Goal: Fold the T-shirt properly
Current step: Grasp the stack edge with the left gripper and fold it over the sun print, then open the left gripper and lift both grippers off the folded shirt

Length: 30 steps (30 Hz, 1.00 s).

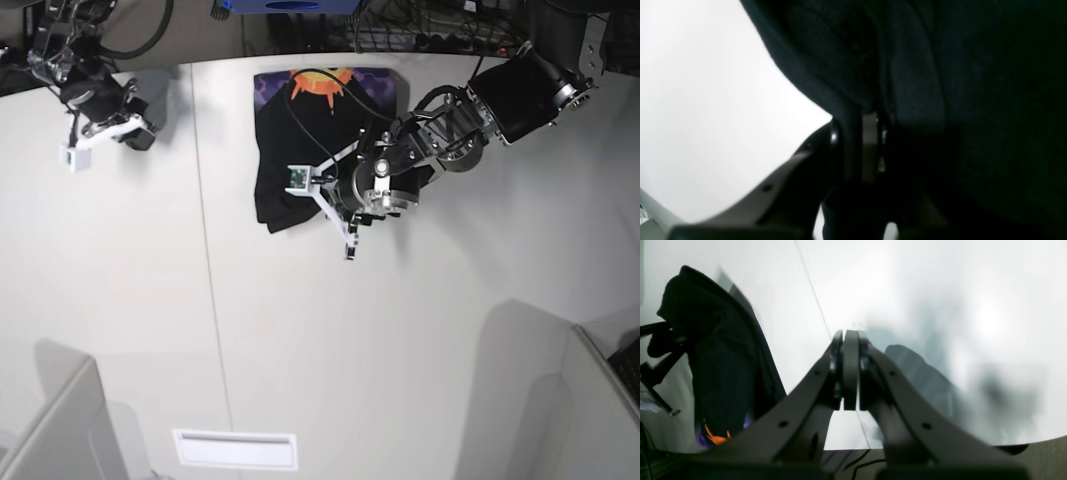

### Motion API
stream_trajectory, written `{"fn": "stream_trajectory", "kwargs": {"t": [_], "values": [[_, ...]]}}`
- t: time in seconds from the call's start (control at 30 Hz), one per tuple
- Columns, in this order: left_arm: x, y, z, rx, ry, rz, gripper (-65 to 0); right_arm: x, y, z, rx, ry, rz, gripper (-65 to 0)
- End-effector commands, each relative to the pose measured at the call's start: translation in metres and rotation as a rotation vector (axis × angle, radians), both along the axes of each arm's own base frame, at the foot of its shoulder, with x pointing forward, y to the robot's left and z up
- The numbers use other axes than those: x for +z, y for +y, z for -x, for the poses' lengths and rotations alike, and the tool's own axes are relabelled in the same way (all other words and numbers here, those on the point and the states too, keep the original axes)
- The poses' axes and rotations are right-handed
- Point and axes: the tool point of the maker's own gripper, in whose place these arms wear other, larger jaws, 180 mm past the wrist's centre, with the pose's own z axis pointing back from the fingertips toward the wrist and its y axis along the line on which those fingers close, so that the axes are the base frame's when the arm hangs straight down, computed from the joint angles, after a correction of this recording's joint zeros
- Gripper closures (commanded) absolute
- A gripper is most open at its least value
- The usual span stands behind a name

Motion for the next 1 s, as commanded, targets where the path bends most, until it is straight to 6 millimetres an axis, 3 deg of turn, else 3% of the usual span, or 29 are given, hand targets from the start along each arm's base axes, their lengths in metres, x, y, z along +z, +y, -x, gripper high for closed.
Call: {"fn": "stream_trajectory", "kwargs": {"t": [0.0, 0.23, 0.37, 0.4, 0.53, 0.63, 0.73, 0.87, 0.97], "values": [[-0.005, 0.006, 0.007, -0.017, 0.028, -0.023, 0.0, 0.009, -0.002, -0.007, 0.005, -0.041, 0.009, 0.0], [-0.001, 0.003, 0.002, -0.02, 0.008, -0.024, 0.0, 0.01, -0.001, -0.008, 0.008, -0.045, 0.006, 0.0], [0.009, 0.003, -0.011, -0.02, -0.022, -0.022, 0.0, 0.01, -0.001, -0.008, 0.009, -0.044, 0.006, 0.0], [0.009, 0.003, -0.013, -0.02, -0.026, -0.022, -1.8, 0.01, -0.001, -0.008, 0.009, -0.044, 0.006, 0.0], [0.017, 0.002, -0.023, -0.019, -0.048, -0.018, -21.9, 0.01, 0.0, -0.008, 0.011, -0.044, 0.007, 0.0], [0.024, 0.001, -0.031, -0.019, -0.068, -0.014, -29.9, 0.009, 0.0, -0.008, 0.013, -0.044, 0.006, 0.0], [0.032, 0.0, -0.04, -0.021, -0.093, -0.011, -33.2, 0.01, 0.0, -0.008, 0.013, -0.044, 0.008, 0.0], [0.045, 0.0, -0.056, -0.018, -0.134, -0.009, -32.6, 0.01, -0.001, -0.008, 0.014, -0.044, 0.009, 0.0], [0.064, 0.008, -0.078, 0.061, -0.171, 0.036, -32.4, 0.01, -0.002, -0.008, 0.013, -0.044, 0.011, 0.0]]}}
